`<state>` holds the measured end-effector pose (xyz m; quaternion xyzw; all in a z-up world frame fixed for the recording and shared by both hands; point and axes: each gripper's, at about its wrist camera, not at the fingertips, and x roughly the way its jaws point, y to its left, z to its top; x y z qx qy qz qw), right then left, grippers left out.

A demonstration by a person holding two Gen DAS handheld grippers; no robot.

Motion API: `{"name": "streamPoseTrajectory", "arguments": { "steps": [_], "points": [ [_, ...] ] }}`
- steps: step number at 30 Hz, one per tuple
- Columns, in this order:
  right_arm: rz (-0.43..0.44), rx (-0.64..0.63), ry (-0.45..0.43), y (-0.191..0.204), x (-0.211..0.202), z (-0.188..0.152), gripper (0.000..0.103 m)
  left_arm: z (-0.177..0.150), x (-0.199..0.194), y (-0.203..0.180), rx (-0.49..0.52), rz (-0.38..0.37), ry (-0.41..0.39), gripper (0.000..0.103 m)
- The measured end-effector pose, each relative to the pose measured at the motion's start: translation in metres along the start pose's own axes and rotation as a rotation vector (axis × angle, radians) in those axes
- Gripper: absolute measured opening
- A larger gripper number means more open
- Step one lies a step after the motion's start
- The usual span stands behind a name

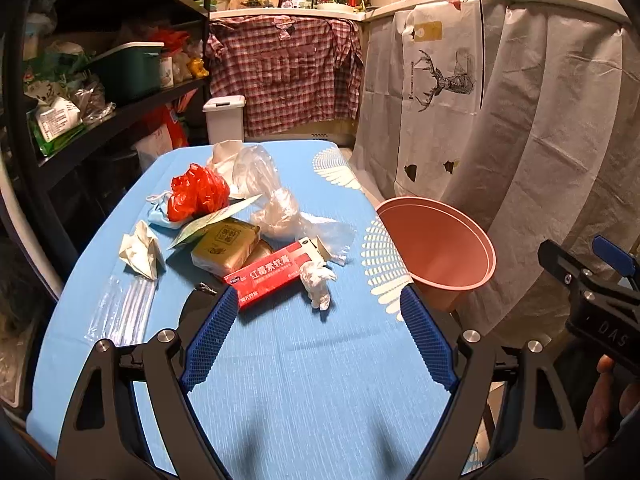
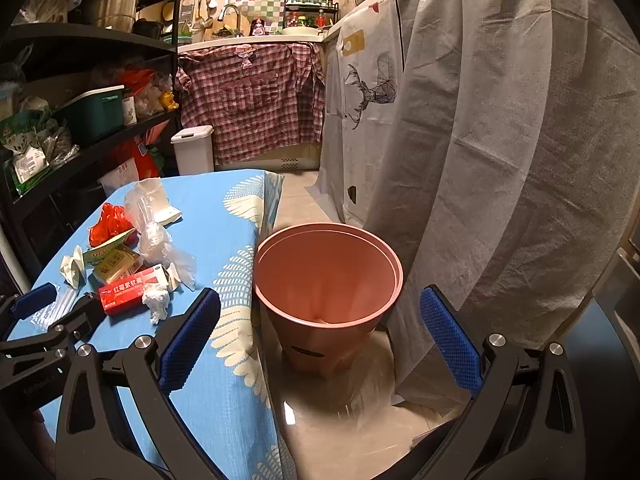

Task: Collect trash

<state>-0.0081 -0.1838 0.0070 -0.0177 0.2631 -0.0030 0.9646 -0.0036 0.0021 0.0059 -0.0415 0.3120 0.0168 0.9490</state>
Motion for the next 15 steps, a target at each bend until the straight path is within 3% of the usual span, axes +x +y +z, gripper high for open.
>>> {"name": "streamPoseTrajectory", "arguments": {
  "steps": [15],
  "points": [
    [-0.003, -0.006, 0.002, -0.0011, 0.0001, -0.0010, 0.097, 0.0007, 0.0003, -0.0019, -0.001, -0.008, -0.002, 0.080]
  ]
}}
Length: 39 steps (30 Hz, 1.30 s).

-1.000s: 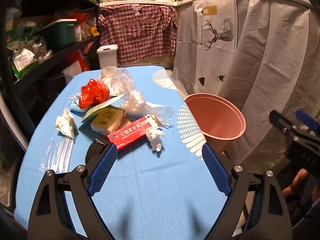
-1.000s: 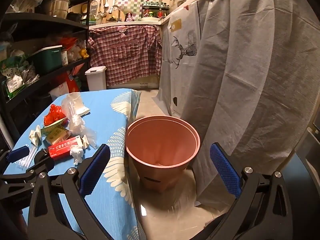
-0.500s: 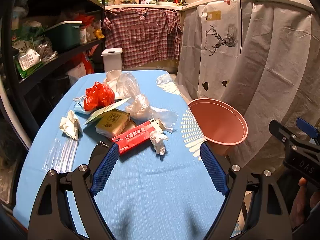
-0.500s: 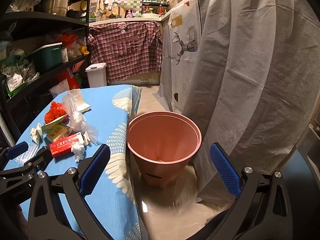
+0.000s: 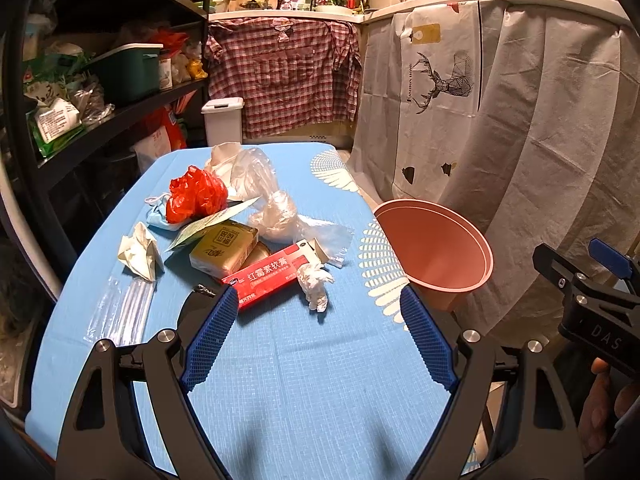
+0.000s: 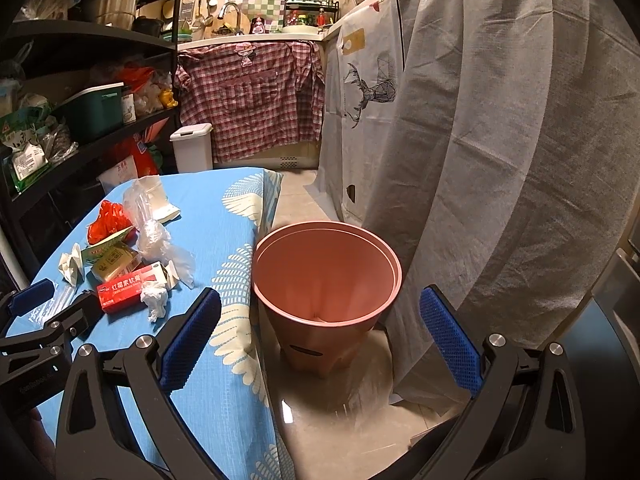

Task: Collect trash

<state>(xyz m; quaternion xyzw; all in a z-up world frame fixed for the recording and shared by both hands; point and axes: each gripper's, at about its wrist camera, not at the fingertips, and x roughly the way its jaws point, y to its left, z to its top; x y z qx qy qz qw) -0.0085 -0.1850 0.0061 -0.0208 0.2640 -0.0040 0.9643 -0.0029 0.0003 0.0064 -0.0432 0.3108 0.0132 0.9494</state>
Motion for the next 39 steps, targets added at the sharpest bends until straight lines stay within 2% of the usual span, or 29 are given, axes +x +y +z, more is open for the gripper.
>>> {"name": "streamPoseTrajectory", "arguments": {
  "steps": [16, 19, 39],
  "points": [
    [0.000, 0.000, -0.001, -0.0007, 0.0002, -0.0001, 0.096, 0.0003, -0.0026, -0.0017, 0.008, -0.007, -0.009, 0.080],
    [0.000, 0.000, 0.002, -0.0004, 0.0005, -0.0003, 0.090, 0.0005, -0.0027, -0.0020, 0.008, -0.007, -0.009, 0.080],
    [0.017, 0.005, 0.021, -0.0038, 0.0047, 0.0020, 0.092, 0.0010, -0.0023, -0.0048, 0.003, -0.003, -0.002, 0.080]
  ]
}}
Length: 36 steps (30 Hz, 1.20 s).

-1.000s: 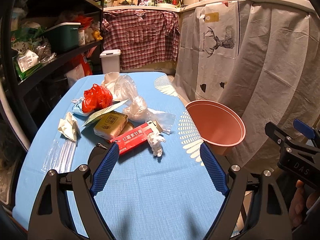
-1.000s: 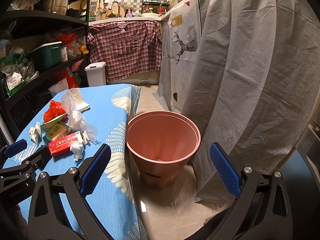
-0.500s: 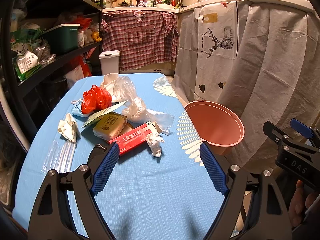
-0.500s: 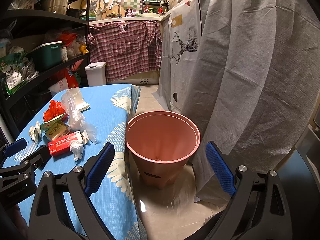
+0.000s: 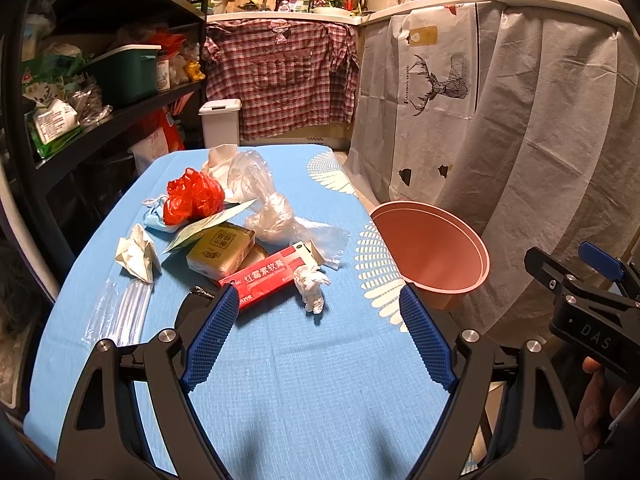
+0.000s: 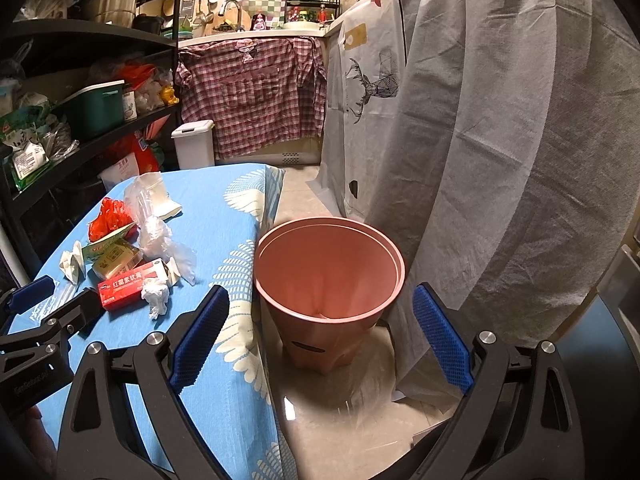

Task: Collect trash

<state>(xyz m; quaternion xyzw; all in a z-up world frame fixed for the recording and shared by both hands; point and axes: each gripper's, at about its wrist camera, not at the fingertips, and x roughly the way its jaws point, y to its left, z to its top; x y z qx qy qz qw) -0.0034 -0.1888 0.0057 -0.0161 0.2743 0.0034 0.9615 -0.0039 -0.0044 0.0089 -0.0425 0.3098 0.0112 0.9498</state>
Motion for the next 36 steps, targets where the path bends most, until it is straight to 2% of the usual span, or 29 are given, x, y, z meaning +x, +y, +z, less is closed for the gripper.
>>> {"name": "streamPoseTrajectory", "arguments": {
  "steps": [17, 20, 24, 27, 31, 36],
  "points": [
    [0.005, -0.009, 0.005, 0.004, 0.005, -0.002, 0.089, -0.002, 0.002, 0.014, -0.016, -0.007, 0.002, 0.079],
    [0.021, -0.004, -0.001, 0.007, 0.007, 0.000, 0.080, 0.000, 0.004, 0.022, -0.024, 0.011, -0.004, 0.070],
    [0.062, -0.009, -0.020, 0.019, 0.009, 0.007, 0.077, 0.002, 0.009, 0.037, -0.057, 0.037, 0.003, 0.060],
    [0.119, -0.013, -0.021, 0.033, 0.013, 0.011, 0.074, 0.001, 0.013, 0.052, -0.083, 0.072, 0.010, 0.053],
    [0.209, -0.018, 0.003, 0.058, 0.029, 0.018, 0.065, -0.001, 0.019, 0.078, -0.129, 0.137, 0.027, 0.044],
    [0.285, -0.018, 0.052, 0.091, 0.055, 0.020, 0.056, -0.004, 0.023, 0.103, -0.176, 0.203, 0.038, 0.041]
  ]
}}
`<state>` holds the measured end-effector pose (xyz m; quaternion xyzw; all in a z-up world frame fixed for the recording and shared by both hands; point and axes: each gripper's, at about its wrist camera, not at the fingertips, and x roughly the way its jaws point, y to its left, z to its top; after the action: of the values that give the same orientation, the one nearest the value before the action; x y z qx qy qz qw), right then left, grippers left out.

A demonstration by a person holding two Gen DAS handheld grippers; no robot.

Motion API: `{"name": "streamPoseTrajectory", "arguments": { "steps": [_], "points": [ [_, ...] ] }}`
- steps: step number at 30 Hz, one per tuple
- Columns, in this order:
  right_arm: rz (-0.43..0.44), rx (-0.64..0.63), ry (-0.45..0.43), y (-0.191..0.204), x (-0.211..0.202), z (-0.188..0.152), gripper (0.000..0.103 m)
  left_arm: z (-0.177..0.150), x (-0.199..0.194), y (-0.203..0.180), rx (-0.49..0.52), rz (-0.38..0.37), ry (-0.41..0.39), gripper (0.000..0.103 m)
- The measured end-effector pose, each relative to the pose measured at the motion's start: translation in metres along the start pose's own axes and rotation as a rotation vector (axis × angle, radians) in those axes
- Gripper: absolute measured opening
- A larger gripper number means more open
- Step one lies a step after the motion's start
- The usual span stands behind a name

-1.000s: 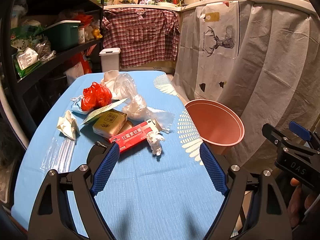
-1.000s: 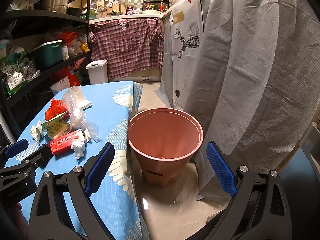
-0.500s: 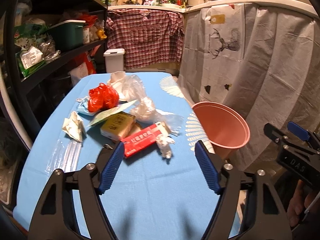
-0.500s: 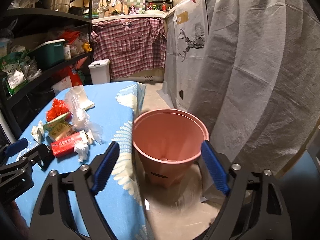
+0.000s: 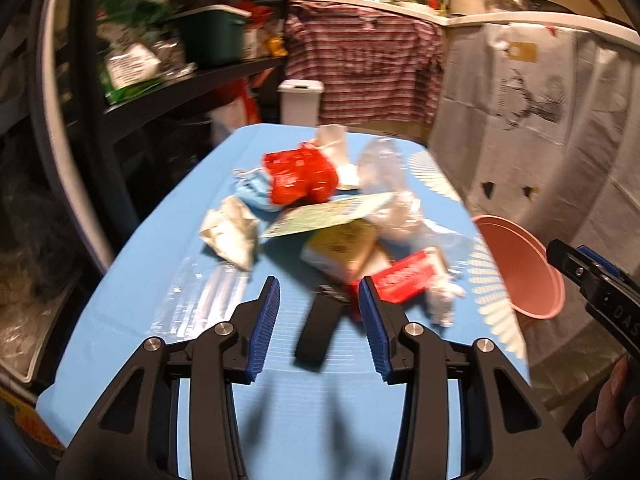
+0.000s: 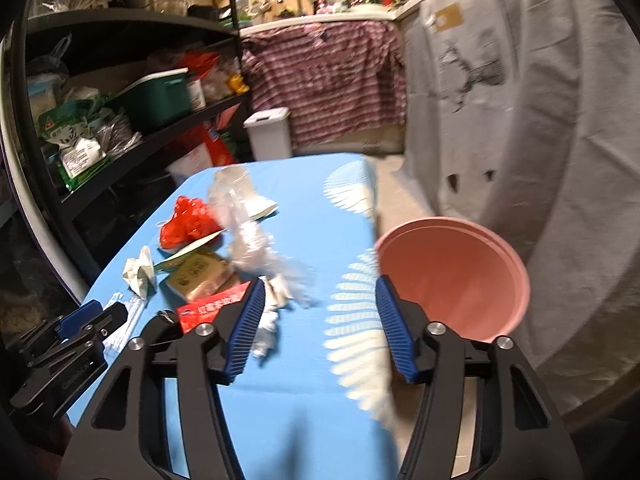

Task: Collect trash
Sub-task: 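Grasp the clear straws with the left tool while the right tool grasps the white tissue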

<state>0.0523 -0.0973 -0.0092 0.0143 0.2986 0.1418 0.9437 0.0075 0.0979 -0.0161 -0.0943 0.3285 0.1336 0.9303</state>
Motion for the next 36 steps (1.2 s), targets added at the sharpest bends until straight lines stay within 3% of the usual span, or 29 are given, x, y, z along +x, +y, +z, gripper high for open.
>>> {"name": "streamPoseTrajectory", "arguments": {
  "steps": [12, 22, 26, 32, 36],
  "points": [
    [0.082, -0.053, 0.126, 0.041, 0.064, -0.022, 0.056, -0.013, 0.034, 0.057, -0.076, 0.155, 0.081, 0.041],
    [0.087, -0.079, 0.195, 0.046, 0.091, -0.031, 0.056, -0.020, 0.064, 0.063, -0.072, 0.160, 0.162, 0.041],
    [0.088, -0.083, 0.216, 0.046, 0.096, -0.033, 0.048, -0.020, 0.066, 0.062, -0.074, 0.172, 0.175, 0.040],
    [0.090, -0.096, 0.226, 0.046, 0.096, -0.035, 0.023, -0.022, 0.068, 0.061, -0.058, 0.185, 0.185, 0.015],
    [0.087, -0.099, 0.213, 0.044, 0.091, -0.034, 0.017, -0.020, 0.068, 0.061, -0.064, 0.183, 0.184, 0.006]
  ]
}}
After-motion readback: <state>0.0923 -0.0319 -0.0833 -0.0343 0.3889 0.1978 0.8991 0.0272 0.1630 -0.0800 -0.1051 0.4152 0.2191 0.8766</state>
